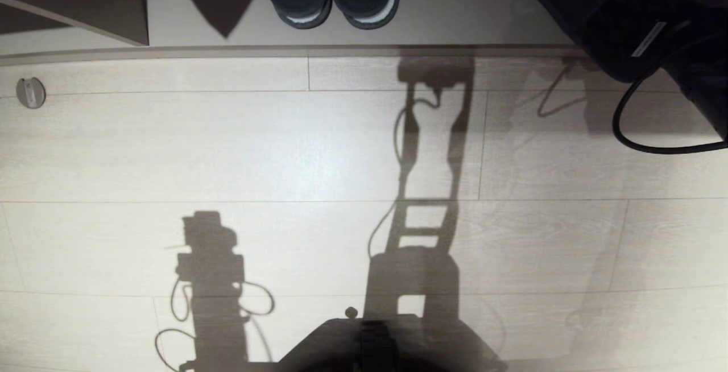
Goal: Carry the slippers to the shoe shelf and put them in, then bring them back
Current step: Place the slippers into the shoe cabinet
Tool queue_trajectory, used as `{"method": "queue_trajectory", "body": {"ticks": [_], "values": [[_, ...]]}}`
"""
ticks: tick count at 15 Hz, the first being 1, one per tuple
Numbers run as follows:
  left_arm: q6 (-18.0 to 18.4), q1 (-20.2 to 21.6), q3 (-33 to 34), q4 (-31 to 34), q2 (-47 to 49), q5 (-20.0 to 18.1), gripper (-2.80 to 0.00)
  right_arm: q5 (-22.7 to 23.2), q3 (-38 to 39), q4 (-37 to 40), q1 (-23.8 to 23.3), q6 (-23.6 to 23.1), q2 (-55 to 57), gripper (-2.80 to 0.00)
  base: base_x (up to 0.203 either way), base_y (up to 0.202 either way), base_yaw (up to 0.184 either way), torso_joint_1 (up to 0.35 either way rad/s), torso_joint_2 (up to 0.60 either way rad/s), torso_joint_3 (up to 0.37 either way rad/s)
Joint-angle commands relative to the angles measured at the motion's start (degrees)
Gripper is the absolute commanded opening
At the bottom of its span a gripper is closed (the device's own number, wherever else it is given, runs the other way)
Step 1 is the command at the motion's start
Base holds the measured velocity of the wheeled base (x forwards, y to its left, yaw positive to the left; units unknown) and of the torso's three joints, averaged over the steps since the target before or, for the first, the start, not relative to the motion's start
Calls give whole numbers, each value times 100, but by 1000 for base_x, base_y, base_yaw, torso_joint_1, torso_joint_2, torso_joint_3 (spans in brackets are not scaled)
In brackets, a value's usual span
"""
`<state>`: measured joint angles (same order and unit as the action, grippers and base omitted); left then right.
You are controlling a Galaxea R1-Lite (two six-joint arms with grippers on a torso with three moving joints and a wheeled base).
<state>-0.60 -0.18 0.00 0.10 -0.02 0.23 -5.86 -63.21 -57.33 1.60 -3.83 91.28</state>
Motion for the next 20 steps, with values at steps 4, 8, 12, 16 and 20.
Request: {"method": "queue_trajectory", "body": {"ticks": [4, 8, 12, 16, 20], "values": [[-2, 1, 9, -1, -6, 3, -280, 917, 391, 48, 65, 56, -586, 0, 0, 0, 0, 0, 0, 0], [-2, 1, 9, -1, -6, 3, -280, 1581, 925, 350, 208, 24, -974, -280, 0, 0, 0, 0, 0, 0], [-2, 1, 9, -1, -6, 3, -280, 1583, 1062, 476, 691, -101, -905, -280, 0, 0, 0, 0, 0, 0], [-2, 1, 9, -1, -6, 3, -280, 1099, 57, 553, 1338, -253, 66, -280, 0, 0, 0, 0, 0, 0], [-2, 1, 9, -1, -6, 3, -280, 646, -1784, 613, 1426, -609, 1090, -280, 0, 0, 0, 0, 0, 0]]}}
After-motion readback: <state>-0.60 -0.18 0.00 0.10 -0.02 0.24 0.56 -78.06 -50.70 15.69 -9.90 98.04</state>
